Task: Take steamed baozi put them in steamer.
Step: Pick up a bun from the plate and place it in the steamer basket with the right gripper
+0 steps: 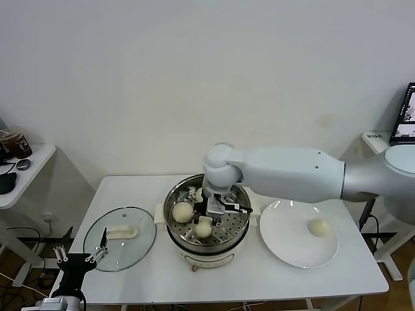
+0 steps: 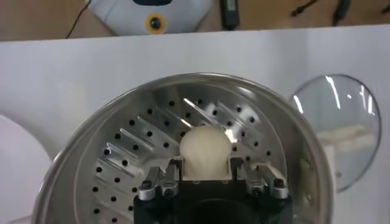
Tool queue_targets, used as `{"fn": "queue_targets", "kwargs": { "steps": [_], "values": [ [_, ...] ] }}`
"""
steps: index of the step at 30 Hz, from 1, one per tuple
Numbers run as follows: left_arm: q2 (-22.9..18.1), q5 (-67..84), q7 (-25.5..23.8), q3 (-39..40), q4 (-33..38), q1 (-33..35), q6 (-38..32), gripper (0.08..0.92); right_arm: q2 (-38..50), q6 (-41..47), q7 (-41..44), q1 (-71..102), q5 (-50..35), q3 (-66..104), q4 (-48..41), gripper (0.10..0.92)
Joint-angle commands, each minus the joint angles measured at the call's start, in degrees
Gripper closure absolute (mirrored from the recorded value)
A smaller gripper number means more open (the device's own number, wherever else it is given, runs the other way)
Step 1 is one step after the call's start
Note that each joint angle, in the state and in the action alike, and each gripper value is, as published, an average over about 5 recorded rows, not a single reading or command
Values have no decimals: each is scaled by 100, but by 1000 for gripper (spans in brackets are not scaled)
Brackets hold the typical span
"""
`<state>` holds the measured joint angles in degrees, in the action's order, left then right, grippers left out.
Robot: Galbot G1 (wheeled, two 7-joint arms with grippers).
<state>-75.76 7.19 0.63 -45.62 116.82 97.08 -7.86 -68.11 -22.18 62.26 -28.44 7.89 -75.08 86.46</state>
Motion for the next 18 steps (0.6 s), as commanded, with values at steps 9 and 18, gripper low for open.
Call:
{"fn": "queue_targets", "kwargs": {
  "steps": [9,18],
  "values": [
    [-1,-6,-5,10,-13,-2,0,177,269,-151,-129,-138,133,265,5,268],
    [97,48,-18,-7,-17,-47,7,177,1896,2303,12,-951,-1013,730,413,203]
  ]
}}
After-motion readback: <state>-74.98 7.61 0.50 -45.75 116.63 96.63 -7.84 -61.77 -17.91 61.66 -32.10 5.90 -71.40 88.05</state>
